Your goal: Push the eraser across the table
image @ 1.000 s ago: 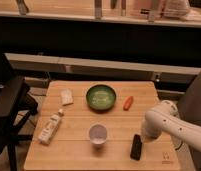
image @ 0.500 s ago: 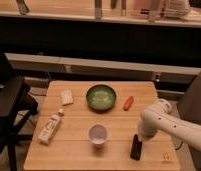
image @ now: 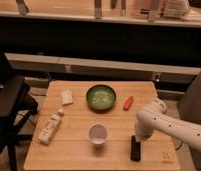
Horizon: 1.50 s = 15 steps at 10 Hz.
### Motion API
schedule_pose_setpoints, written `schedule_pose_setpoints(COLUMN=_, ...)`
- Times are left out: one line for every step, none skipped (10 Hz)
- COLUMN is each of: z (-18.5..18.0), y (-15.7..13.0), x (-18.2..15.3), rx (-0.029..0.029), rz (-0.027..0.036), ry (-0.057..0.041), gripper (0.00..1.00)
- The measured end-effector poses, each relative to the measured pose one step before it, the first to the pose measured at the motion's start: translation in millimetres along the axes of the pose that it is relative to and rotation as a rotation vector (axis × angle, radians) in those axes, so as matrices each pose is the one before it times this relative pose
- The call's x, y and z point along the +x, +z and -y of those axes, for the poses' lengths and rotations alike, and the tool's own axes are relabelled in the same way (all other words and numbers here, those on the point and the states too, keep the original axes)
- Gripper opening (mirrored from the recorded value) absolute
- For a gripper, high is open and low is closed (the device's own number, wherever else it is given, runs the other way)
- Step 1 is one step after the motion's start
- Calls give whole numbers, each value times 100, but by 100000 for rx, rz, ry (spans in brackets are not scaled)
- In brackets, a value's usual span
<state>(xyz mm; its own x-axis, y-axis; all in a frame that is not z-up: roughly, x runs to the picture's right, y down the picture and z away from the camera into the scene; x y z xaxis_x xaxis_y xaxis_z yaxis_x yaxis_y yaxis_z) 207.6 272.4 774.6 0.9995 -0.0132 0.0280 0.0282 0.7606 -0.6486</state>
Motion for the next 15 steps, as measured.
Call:
schedule_pose_setpoints(z=-1, y=80, x=-151, rx=-164, rz=-238, ry=-335, gripper=0)
schedule_pose_setpoints(z=-96, y=60, x=4, rx=-225, rz=-246, ry=-148, gripper=0)
schedule_pose_setpoints(z=-73, y=47, x=-186, rx=-222, rz=-231, ry=-388, gripper=0)
schedule_pose_setpoints(z=-101, y=51, x=-194, rx=-299, rz=-132, ry=-269, gripper=0)
schedule_pose_setpoints(z=-150, y=18, x=-128, rx=-337, rz=-29, ry=-134, gripper=0)
schedule_pose_setpoints(z=-175, y=-2, x=-387, rx=-430, rz=-220, ry=-325, gripper=0)
schedule_pose_setpoints(z=-89, y=15, x=-510, rx=-526, rz=-401, ry=-372, gripper=0)
schedule_pose_setpoints(z=-7, y=17, x=-421, rx=-160, rz=-85, ry=-662, gripper=0)
schedule_pose_setpoints(z=-217, y=12, x=-177, rx=-170, rz=-30, ry=-123, gripper=0)
schedule_pose_setpoints(z=-135, y=35, x=-177, rx=-178, rz=-114, ry=-249, gripper=0)
schedule_pose_setpoints(z=-33, y=-94, x=-175, rx=-243, rz=-123, ry=-436, gripper=0)
schedule_pose_setpoints(z=-50, y=-95, x=-99, rx=-357, rz=-229, ry=-289, gripper=0)
schedule_pose_setpoints(z=94, y=-45, x=-136, rx=-303, rz=-182, ry=-298, gripper=0)
schedule_pose_setpoints(z=-57, y=-4, x=-101, rx=-334, rz=-191, ry=-430, gripper=0)
schedule_pose_setpoints(z=-133, y=-35, x=-356, rx=-254, rz=-221, ry=-441, gripper=0)
